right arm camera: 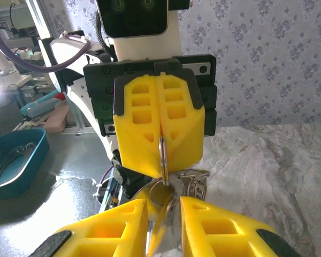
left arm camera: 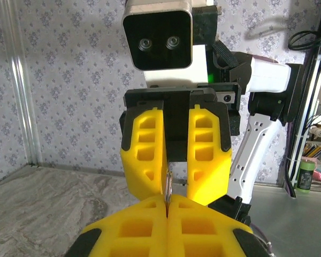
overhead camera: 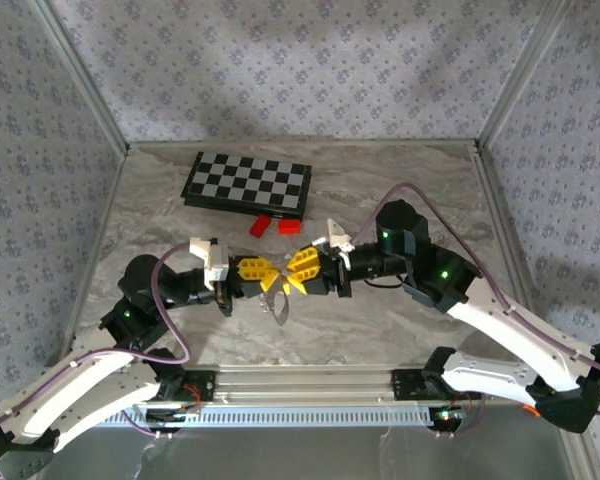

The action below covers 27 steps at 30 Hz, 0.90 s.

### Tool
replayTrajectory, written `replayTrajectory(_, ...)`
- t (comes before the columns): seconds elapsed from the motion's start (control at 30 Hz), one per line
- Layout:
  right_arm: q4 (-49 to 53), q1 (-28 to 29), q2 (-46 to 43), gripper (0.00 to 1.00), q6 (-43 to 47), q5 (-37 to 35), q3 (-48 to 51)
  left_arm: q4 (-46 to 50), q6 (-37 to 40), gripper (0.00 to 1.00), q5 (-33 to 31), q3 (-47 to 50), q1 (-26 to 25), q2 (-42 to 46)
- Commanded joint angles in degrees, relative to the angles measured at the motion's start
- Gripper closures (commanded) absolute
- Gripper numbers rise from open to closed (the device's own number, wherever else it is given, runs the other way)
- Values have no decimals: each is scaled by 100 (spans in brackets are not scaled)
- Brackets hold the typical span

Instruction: Put the keys on the keyring

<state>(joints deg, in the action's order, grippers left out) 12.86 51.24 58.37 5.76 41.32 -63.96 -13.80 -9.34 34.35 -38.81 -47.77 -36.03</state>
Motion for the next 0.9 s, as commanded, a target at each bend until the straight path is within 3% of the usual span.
replayTrajectory(0.0,-154,-9,-80,74,-99,6,63,-395,-96,100,125,-11,-30,104)
replayTrajectory(0.13,-184,41,-89,66,-150,58,143,-491,-164,100,126,-65,-29,174)
replayTrajectory(0.87,-308,456,50,66,96,-45,230,-503,-137,100,-68,-49,-30,299)
